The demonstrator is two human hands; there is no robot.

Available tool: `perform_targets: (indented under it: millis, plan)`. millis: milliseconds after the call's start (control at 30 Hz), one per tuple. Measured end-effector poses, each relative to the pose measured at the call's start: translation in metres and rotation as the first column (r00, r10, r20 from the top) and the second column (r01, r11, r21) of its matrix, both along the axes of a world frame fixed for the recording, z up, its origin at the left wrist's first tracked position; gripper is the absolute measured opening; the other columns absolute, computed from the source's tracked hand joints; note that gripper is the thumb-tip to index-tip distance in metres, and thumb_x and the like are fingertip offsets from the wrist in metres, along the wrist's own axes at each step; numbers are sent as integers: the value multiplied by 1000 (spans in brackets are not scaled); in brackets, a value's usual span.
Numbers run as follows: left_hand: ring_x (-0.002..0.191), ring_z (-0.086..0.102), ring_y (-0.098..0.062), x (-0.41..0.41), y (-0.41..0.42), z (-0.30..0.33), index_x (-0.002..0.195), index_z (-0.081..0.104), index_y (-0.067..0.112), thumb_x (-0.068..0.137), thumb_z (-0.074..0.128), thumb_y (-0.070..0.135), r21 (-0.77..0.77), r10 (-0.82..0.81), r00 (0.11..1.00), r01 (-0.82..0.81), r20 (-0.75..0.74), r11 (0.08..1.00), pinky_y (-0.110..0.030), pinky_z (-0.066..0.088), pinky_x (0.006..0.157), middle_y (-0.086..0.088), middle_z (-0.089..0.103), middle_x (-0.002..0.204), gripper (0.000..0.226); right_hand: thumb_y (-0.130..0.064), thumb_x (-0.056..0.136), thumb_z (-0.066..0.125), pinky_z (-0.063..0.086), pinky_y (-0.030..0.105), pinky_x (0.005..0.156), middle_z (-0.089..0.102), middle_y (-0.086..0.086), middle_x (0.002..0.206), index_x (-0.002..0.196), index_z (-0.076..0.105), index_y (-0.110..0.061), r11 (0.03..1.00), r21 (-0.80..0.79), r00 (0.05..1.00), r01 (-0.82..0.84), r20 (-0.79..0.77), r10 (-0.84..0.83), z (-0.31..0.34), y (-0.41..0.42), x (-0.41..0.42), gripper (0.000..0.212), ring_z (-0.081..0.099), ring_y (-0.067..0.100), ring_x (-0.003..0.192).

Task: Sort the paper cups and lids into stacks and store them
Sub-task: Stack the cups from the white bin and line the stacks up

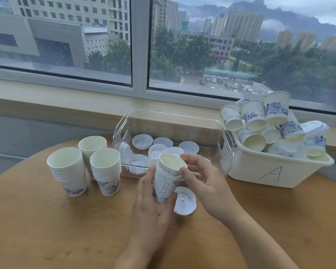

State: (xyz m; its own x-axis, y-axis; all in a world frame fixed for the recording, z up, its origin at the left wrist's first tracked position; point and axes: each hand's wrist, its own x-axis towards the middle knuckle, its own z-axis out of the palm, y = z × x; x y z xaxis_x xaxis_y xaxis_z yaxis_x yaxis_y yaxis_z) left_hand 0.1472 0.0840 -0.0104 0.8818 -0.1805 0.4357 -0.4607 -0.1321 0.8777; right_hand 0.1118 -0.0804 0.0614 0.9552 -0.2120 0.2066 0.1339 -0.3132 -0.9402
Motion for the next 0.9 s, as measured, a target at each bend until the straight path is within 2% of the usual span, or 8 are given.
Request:
perform_targets:
  millis: [100,300,400,533,633,700,800,900]
  plan:
    - [117,50,17,-5,-4,1,154,39,34,83,67,55,-7,-23,1000,23,14,1000,2,36,90,47,41,136,79,-47,93,67,55,36,104,70,-14,129,132,64,-33,1000,-11,1000,14,-11,-15,1,-3,-6,41,64,8,123]
    - [115,56,7,-12,-18,4,152,42,37,84,76,39,35,-78,997,77,20,996,-2,42,85,20,53,139,76,-32,100,71,56,33,99,72,-16,123,126,65,-33,998,-13,998,61,-8,-61,9,-20,-26,27,67,6,117]
    - [114,58,-2,-13,-30,11,151,41,43,83,78,38,55,-111,993,109,48,993,-6,43,86,25,55,137,77,-37,98,73,57,38,99,72,-17,121,125,65,-36,994,-38,995,103,11,-103,15,-33,-36,29,67,6,117]
    - [112,61,-11,-12,-53,28,152,43,38,87,76,41,65,-144,984,138,101,988,-14,49,86,24,56,136,74,-44,87,77,57,36,94,74,-10,115,121,67,-37,980,6,977,197,85,-196,28,-52,-44,36,70,10,109]
    - [114,60,-6,-14,-79,45,150,41,43,88,73,47,31,-166,979,163,121,986,-13,48,86,29,56,131,69,-38,88,82,59,34,91,75,-7,113,121,67,-31,961,40,953,272,130,-275,41,-68,-47,37,72,13,103]
    - [115,60,-9,-13,-98,54,151,44,36,88,74,42,18,-187,974,186,129,982,-15,48,88,23,59,128,70,-40,86,82,59,32,88,74,-5,111,118,67,-31,949,42,938,311,144,-314,51,-81,-49,36,71,14,101]
    - [111,60,-11,-8,-121,64,151,47,32,88,74,41,19,-206,968,206,142,978,-16,48,86,23,60,124,69,-52,83,79,60,32,88,73,-9,110,118,67,-36,933,-85,930,350,151,-335,68,-104,-51,40,70,11,99]
    - [110,60,-6,5,-138,69,153,44,40,90,77,43,54,-227,963,221,144,974,-17,49,85,26,59,123,72,-49,87,81,54,29,86,71,-16,113,119,65,-40,873,-243,901,422,224,-373,91,-132,-50,37,66,5,103]
